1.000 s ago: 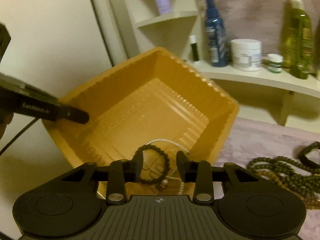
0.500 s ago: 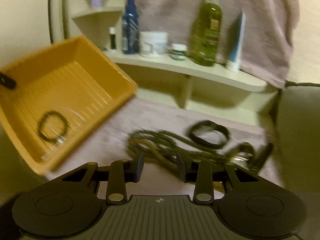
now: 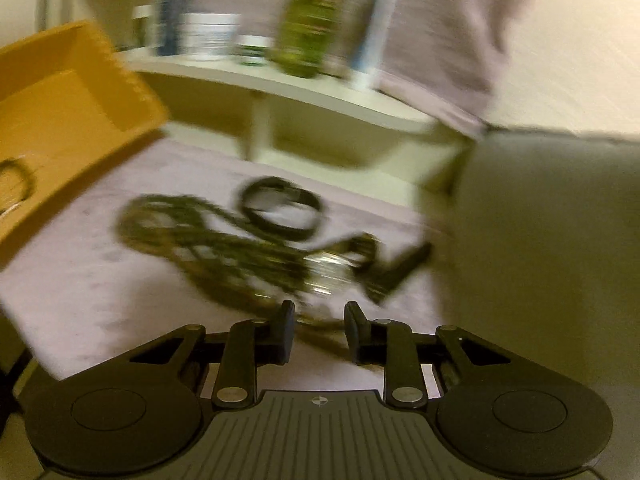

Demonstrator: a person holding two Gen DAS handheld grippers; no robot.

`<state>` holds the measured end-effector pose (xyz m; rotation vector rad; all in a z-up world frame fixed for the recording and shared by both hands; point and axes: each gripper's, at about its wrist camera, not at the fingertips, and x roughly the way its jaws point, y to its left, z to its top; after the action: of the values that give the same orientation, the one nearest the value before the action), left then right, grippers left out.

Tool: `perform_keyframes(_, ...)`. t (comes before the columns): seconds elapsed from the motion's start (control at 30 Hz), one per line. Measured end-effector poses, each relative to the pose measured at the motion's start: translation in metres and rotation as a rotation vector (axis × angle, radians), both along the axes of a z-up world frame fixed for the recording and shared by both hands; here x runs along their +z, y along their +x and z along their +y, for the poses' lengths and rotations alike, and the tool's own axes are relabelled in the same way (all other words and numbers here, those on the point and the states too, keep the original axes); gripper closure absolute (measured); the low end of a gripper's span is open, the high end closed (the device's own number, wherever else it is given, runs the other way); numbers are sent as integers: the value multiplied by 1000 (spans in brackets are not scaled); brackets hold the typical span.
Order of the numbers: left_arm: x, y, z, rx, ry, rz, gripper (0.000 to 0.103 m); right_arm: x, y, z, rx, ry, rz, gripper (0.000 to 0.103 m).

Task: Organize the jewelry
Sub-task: 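Move the right gripper back to the jewelry pile and grasp a bead strand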

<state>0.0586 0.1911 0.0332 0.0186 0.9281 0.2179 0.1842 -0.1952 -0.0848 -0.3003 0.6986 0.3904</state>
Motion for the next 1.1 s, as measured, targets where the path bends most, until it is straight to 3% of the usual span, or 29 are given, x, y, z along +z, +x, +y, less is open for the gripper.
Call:
perform_keyframes(0.17,0,0,0,3,-2,1,93,-3,15,-24,-101,53,40,76)
perform_keyframes(0.37,-1,-1,1,7,-4,4,93,-9,19,-31,-120,65,71,76)
perform_keyframes(0.73,-2,-2,1,9,-5,2,93,-11,21,-29,-117,96,86,96)
perform_keyframes(0.9,-2,-3,1,11,-8,2,93,2,6,-26,-93,100,20,97)
perform_keyframes(1.1,-2,-3,1,10,-7,0,93,42,-24,-14,-19,115,-132,97)
